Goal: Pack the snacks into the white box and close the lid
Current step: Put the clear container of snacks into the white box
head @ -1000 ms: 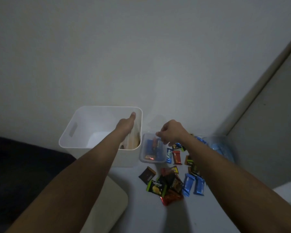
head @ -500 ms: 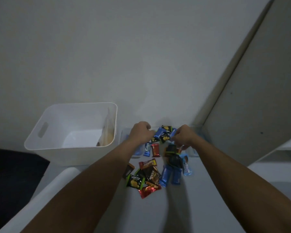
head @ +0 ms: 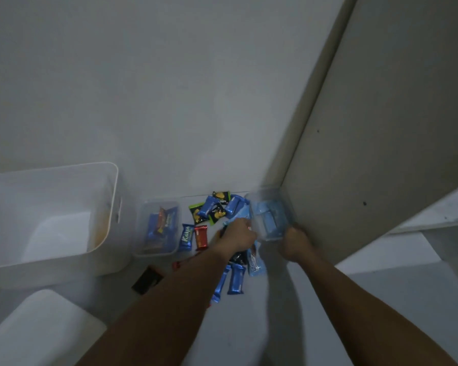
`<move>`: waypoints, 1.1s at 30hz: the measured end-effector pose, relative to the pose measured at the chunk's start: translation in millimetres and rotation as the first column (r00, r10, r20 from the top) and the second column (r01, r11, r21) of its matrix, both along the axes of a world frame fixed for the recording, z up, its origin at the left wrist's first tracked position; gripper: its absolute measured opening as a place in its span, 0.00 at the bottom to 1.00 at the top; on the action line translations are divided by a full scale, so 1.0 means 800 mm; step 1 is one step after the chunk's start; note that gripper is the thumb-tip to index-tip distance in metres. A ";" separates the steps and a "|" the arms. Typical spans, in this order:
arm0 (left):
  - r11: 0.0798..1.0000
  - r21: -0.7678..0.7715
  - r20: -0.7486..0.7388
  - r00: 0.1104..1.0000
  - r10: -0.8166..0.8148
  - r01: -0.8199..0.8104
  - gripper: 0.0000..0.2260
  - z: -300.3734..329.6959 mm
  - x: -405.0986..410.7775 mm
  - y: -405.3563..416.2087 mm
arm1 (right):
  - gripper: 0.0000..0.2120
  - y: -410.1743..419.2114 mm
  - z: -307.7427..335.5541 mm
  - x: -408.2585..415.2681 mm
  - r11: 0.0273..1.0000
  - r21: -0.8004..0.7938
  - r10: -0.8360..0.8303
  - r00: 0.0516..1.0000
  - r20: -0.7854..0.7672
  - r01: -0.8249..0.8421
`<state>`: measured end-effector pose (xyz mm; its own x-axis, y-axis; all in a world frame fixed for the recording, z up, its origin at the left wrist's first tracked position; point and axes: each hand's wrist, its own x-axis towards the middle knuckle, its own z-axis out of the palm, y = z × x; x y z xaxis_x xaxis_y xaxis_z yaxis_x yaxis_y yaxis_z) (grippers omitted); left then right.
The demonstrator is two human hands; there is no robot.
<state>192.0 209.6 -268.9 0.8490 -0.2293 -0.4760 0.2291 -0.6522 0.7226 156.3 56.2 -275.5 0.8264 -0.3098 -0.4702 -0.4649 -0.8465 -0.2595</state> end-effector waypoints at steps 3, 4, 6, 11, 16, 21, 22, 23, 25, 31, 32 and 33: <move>0.998 -0.036 -0.022 0.998 0.058 -0.059 0.12 -0.020 0.006 -0.027 | 0.18 -0.003 -0.006 -0.010 1.000 0.003 -0.019 0.999 0.042 0.019; 0.995 -0.046 -0.023 0.996 0.086 -0.087 0.14 -0.026 0.007 -0.033 | 0.17 -0.004 -0.006 -0.011 0.999 0.000 -0.042 0.997 0.064 0.043; 0.988 -0.049 -0.010 0.990 0.144 -0.144 0.16 -0.039 0.011 -0.042 | 0.15 -0.006 -0.009 -0.011 0.996 0.001 -0.084 0.990 0.111 0.085; 0.982 -0.035 0.071 0.980 0.188 -0.186 0.18 -0.055 0.016 -0.054 | 0.14 -0.008 -0.012 0.004 0.989 0.031 -0.145 0.975 0.170 0.141; 0.977 -0.076 0.023 0.979 0.202 -0.200 0.20 -0.073 0.028 -0.031 | 0.18 -0.004 -0.013 0.014 0.927 0.206 -0.340 0.934 0.109 0.313; 0.947 -0.188 -0.085 0.964 0.251 -0.262 0.32 -0.092 0.042 -0.002 | 0.18 -0.001 -0.002 0.018 0.890 0.287 -0.416 0.889 0.189 0.355; 0.938 -0.218 -0.087 0.963 0.256 -0.269 0.32 -0.076 0.038 0.003 | 0.18 0.003 0.005 0.019 0.892 0.297 -0.410 0.887 0.213 0.341; 0.929 -0.252 -0.086 0.962 0.259 -0.272 0.31 -0.050 0.031 0.007 | 0.19 0.008 0.010 0.022 0.894 0.311 -0.401 0.887 0.230 0.324; 0.900 -0.332 -0.089 0.959 0.269 -0.283 0.29 -0.017 0.021 0.020 | 0.22 0.021 0.021 0.025 0.897 0.347 -0.372 0.892 0.257 0.274; 0.876 -0.317 -0.002 0.923 0.384 -0.364 0.21 0.022 0.000 0.100 | 0.27 0.098 0.039 0.029 0.900 0.412 -0.289 0.904 0.316 0.144; 0.873 -0.292 0.020 0.911 0.413 -0.390 0.19 0.025 -0.005 0.118 | 0.26 0.116 0.041 0.029 0.906 0.408 -0.258 0.910 0.324 0.112; 0.876 -0.248 0.056 0.897 0.439 -0.413 0.19 0.028 -0.008 0.136 | 0.24 0.134 0.040 0.030 0.911 0.404 -0.223 0.920 0.323 0.079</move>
